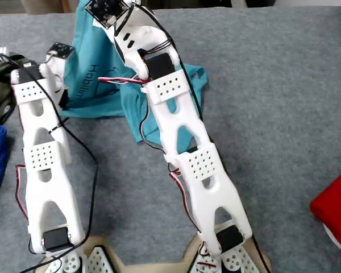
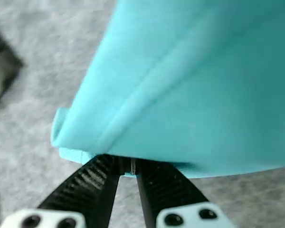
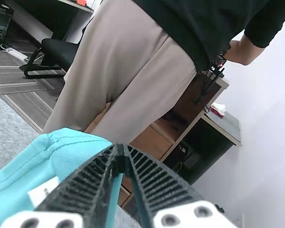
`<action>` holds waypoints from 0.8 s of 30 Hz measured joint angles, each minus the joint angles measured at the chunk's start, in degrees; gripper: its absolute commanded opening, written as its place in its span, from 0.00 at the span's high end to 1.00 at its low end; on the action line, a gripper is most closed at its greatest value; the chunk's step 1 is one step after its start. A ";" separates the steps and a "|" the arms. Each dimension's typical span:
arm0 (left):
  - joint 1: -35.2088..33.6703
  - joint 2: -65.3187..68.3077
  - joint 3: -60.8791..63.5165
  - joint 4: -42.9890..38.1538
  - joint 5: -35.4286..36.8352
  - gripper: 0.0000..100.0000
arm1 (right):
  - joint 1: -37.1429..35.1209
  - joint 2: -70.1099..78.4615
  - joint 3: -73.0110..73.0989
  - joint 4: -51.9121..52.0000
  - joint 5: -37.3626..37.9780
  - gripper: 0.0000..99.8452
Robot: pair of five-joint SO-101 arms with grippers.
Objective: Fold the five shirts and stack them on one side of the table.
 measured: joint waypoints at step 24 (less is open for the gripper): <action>-8.35 -17.67 28.13 0.70 0.53 0.98 | -8.44 0.00 0.00 12.92 0.00 0.99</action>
